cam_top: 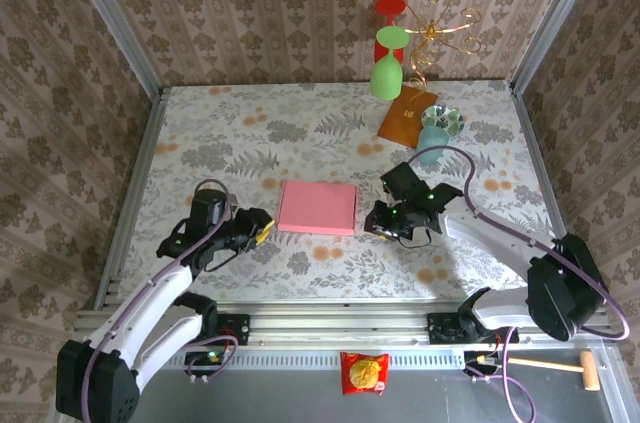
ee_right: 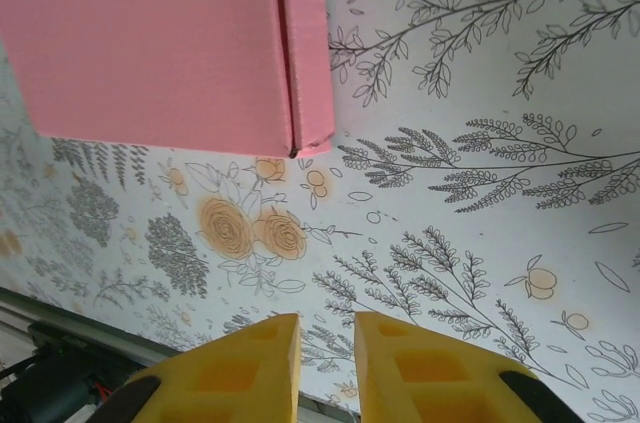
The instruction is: Fold the paper box
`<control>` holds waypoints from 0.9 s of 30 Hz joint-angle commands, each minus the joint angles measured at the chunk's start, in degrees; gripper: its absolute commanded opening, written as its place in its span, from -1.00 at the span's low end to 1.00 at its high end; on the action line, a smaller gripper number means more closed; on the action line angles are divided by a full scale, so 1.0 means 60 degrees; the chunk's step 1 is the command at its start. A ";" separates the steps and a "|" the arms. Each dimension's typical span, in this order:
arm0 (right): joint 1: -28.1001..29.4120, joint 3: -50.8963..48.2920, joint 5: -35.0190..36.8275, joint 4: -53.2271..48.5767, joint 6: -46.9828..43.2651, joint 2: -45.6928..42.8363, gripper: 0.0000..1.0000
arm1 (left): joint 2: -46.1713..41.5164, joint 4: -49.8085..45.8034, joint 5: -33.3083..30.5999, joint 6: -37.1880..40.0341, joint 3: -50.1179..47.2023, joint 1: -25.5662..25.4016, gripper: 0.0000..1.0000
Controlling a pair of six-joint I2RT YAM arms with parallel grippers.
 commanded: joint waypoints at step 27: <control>-0.4443 -0.5764 0.6770 0.8416 -0.6966 -0.3996 1.00 | 0.1505 0.3715 -0.6583 1.0303 -0.0599 0.4213 1.00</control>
